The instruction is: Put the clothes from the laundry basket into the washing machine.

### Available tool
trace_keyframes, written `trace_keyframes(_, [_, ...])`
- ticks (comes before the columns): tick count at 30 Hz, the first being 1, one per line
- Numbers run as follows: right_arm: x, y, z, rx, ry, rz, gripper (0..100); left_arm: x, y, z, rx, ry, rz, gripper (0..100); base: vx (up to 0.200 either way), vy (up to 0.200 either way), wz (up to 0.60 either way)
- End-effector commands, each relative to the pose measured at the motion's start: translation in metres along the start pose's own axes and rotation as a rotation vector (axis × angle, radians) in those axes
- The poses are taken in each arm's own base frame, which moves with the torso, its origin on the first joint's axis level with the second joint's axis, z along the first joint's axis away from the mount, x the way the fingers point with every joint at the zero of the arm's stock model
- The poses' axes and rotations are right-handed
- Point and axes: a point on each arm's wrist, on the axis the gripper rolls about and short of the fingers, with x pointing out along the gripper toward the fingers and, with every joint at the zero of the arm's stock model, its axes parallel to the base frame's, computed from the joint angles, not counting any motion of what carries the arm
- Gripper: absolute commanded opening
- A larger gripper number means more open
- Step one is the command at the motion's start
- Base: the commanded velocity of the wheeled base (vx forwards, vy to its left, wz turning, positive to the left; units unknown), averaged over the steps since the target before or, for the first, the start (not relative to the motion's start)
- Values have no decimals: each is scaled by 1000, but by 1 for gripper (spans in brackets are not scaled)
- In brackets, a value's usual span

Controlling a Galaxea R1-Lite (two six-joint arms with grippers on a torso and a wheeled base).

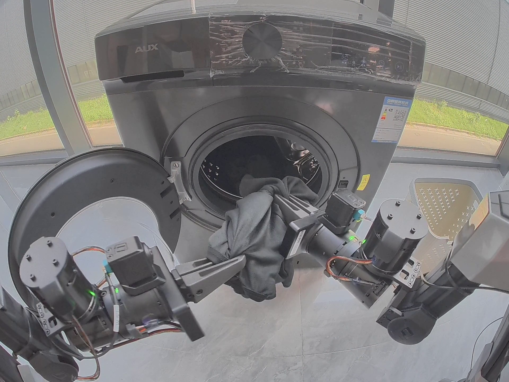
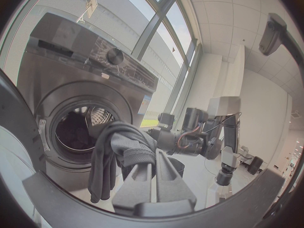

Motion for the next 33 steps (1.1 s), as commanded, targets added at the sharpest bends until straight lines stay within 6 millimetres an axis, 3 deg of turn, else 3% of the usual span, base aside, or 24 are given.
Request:
trace_keyframes(1, [-3, -3, -6, 2, 23, -10, 0, -10, 1, 4, 2, -17, 10, 0, 0, 0, 0])
trace_keyframes(9, [-6, -9, -7, 16, 33, -24, 0, 16, 18, 2, 16, -64, 148, 0, 0, 0, 0])
trace_keyframes(10, [-6, -10, -6, 15, 34, -28, 100, 19, 20, 4, 19, -79, 159, 0, 0, 0, 0])
trace_keyframes(23, [-27, -48, -23, -31, 164, -148, 100, 32, 32, 15, 31, -157, 290, 0, 0, 0, 0])
trace_keyframes(28, [-39, -45, -32, -32, 216, -128, 100, 38, 35, 13, 30, -163, 313, 0, 0, 0, 0])
trace_keyframes(33, [-56, -27, -37, -19, 256, 22, 100, 38, 35, 12, 29, -160, 316, 0, 0, 0, 0])
